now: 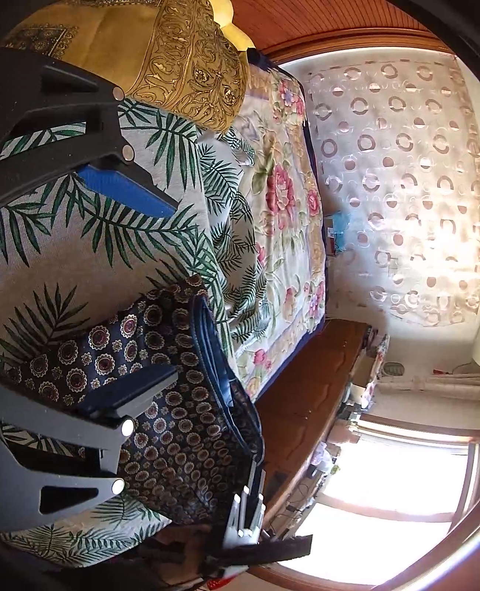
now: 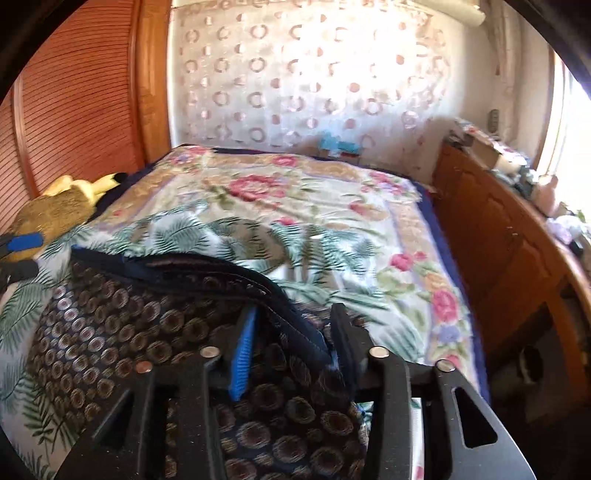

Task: Fold small clothes
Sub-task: 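Grasp the folded shirt with both tools and lift it off the bed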

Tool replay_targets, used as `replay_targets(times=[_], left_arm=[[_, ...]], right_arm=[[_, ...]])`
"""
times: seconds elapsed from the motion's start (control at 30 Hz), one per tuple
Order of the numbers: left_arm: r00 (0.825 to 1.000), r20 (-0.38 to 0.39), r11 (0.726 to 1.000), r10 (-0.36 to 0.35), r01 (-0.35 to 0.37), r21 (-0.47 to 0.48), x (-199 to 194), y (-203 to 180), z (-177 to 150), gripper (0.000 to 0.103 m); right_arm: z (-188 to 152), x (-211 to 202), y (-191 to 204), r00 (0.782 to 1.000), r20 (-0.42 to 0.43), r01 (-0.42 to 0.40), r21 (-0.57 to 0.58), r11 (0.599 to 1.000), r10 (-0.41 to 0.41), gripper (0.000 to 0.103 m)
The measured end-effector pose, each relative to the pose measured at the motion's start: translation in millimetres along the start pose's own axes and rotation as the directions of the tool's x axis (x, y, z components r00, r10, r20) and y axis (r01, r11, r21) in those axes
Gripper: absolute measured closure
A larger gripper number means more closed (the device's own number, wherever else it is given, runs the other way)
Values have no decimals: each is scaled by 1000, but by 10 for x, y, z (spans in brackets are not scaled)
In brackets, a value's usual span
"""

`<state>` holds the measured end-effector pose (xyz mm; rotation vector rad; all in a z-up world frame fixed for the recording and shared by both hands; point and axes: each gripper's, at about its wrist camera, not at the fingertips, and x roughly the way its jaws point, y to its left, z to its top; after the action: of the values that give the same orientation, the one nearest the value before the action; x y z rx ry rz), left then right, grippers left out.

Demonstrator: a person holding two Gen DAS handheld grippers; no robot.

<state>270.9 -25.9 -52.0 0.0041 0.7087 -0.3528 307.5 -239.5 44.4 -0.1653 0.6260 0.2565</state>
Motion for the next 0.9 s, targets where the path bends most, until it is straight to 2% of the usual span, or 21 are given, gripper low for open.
replay_targets(times=[0.1, 0.3, 0.53, 0.77, 0.9], left_arm=[[1000, -18, 1000, 2, -1, 14, 36, -27, 14, 21], [998, -58, 999, 16, -13, 53, 170, -71, 53, 21], [991, -136, 999, 7, -2, 38, 496, -15, 119, 21], [985, -170, 1000, 4, 1, 30, 660, 6, 131, 21], [984, -181, 1000, -5, 9, 20, 714, -8, 141, 21]], right_arm=[[-40, -141, -10, 1000, 13, -5, 23, 1000, 5, 44], [-296, -282, 0, 1000, -12, -29, 35, 999, 29, 35], [-454, -81, -90, 995, -96, -35, 57, 998, 40, 34], [-379, 58, -147, 993, -106, -45, 65, 997, 52, 32], [-373, 125, -219, 987, -121, -91, 114, 989, 105, 32]])
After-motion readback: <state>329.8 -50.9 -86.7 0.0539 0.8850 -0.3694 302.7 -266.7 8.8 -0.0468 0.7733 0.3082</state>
